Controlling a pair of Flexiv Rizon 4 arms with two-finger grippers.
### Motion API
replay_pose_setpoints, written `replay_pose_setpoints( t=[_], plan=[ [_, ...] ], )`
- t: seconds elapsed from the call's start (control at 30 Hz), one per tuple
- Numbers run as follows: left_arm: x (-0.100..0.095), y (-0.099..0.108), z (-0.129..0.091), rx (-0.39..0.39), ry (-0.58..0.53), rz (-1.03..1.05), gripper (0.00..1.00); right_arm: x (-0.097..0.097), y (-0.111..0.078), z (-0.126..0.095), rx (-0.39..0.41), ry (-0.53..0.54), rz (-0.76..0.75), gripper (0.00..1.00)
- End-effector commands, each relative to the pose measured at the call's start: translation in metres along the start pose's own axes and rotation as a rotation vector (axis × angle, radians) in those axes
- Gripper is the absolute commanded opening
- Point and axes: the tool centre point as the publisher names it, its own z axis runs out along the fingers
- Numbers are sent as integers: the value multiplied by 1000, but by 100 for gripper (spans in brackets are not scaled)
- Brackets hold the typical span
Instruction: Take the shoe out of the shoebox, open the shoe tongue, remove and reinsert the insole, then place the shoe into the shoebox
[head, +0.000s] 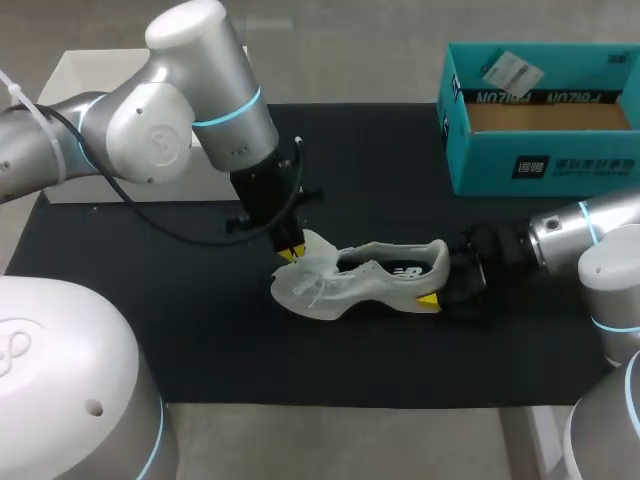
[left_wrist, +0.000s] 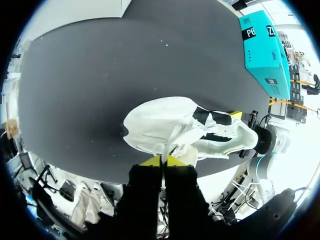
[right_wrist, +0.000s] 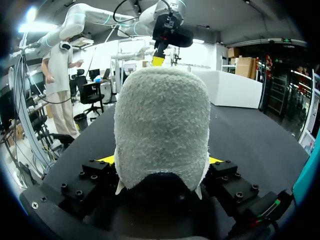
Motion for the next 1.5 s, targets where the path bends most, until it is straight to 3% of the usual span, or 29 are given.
replay_pose_setpoints(
  t=[0.03,0.07,0.1,0.47,0.8,1.07,1.17,1.4,1.5],
  plan=[
    [0,-3,4,-23,16,22,82,0,-1,1,2,-2,0,0],
    [1,-3,4,-27,24,22,95,0,-1,1,2,-2,0,0],
    [1,-3,4,-29,25,22,100,0,-1,1,2,-2,0,0],
    [-10,-5,0,-34,7,-15,100,0,-1,1,2,-2,0,0],
    [-37,-7,5,-48,-16,-100,100,0,-1,1,2,-2,0,0],
    [-48,-9,0,-42,6,-119,100,0,-1,1,2,-2,0,0],
    [-42,-8,-9,-73,74,-48,100,0,-1,1,2,-2,0,0],
    [-6,-3,-34,-131,141,208,100,0,-1,1,2,-2,0,0],
    [6,0,-42,-231,120,402,100,0,-1,1,2,-2,0,0]
  ],
)
